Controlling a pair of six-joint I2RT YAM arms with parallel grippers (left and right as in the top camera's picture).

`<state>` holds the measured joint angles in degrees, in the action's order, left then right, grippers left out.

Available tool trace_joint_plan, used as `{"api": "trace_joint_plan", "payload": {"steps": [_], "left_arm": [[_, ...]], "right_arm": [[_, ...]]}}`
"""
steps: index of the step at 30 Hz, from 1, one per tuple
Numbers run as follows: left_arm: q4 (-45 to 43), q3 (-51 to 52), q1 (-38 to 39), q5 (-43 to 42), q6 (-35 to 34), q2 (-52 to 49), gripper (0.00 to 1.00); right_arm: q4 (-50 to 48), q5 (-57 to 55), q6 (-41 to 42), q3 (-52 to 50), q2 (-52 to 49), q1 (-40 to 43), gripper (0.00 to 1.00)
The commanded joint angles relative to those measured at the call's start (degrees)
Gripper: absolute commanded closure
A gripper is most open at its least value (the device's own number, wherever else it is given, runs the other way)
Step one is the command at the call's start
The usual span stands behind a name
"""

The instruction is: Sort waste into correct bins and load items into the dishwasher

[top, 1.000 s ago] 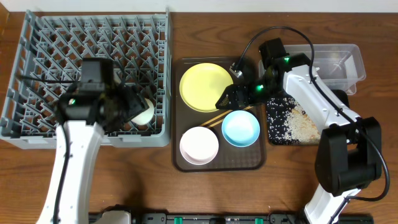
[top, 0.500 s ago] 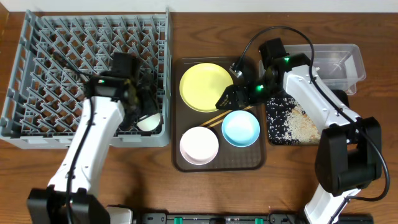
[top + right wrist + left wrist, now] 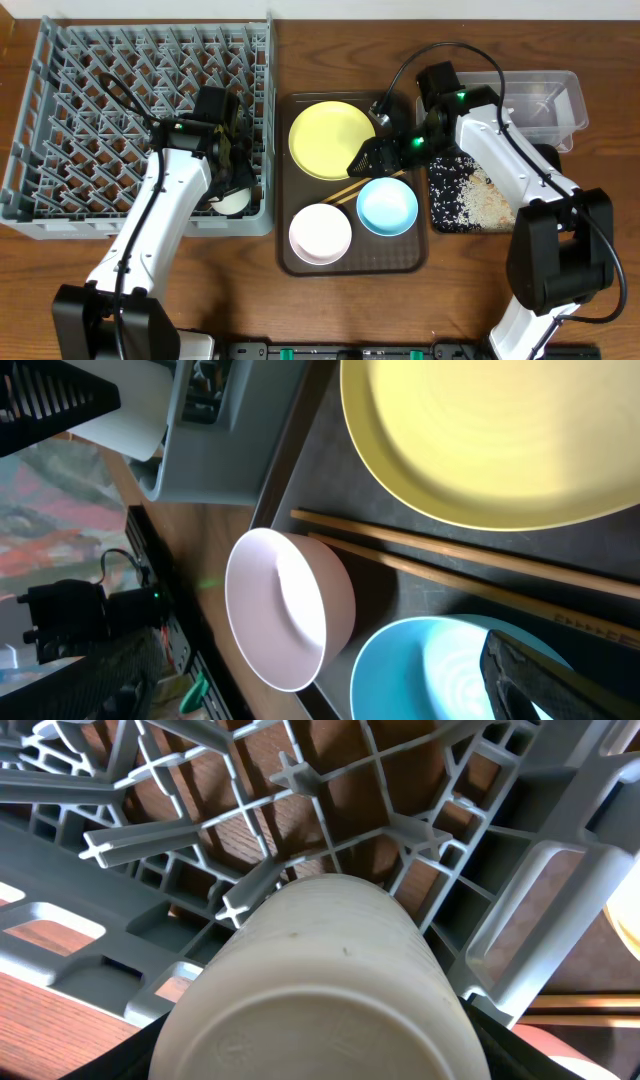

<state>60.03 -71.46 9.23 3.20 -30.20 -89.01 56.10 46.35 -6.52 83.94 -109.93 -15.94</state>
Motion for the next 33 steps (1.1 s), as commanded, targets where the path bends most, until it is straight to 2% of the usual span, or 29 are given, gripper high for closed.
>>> {"api": "trace_joint_plan", "payload": {"steps": [1,4,14,21,25,30,33], "left_arm": [[0.3,-0.8,0.2,1.2,-0.7,-0.6,0.32],[0.3,-0.8,0.2,0.2,-0.8,-0.6,0.32],[0.3,-0.8,0.2,-1.3,-0.7,-0.6,0.16],[-0.2,-0.8,0.2,-1.2,-0.7,-0.5,0.16],[0.1,-2.4,0.2,-1.2,1.2,0.6,0.17],[2.1,-7.2,0.4,-1.3,1.5,3.9,0.17],[2.3,-9.9,2.1,-3.0,4.0,5.9,0.18]], "right_arm": [[-0.1,0.2,-0.9,0.4,0.1,0.1,0.01],[-0.3,0.2,-0.9,0.4,0.1,0.1,0.01],[-0.3,0.2,-0.9,0.4,0.1,0.1,0.01],[-0.3,0.2,-1.1,0.4,0.1,0.1,0.01],[-0.8,0.2,-1.0,0.9,1.3,0.7,0.04],[-0.8,-0.9,-0.5,3.9,7.4,2.6,0.01],[-0.6,-8.6,3.7,6.1,12.7,3.9,0.01]]}}
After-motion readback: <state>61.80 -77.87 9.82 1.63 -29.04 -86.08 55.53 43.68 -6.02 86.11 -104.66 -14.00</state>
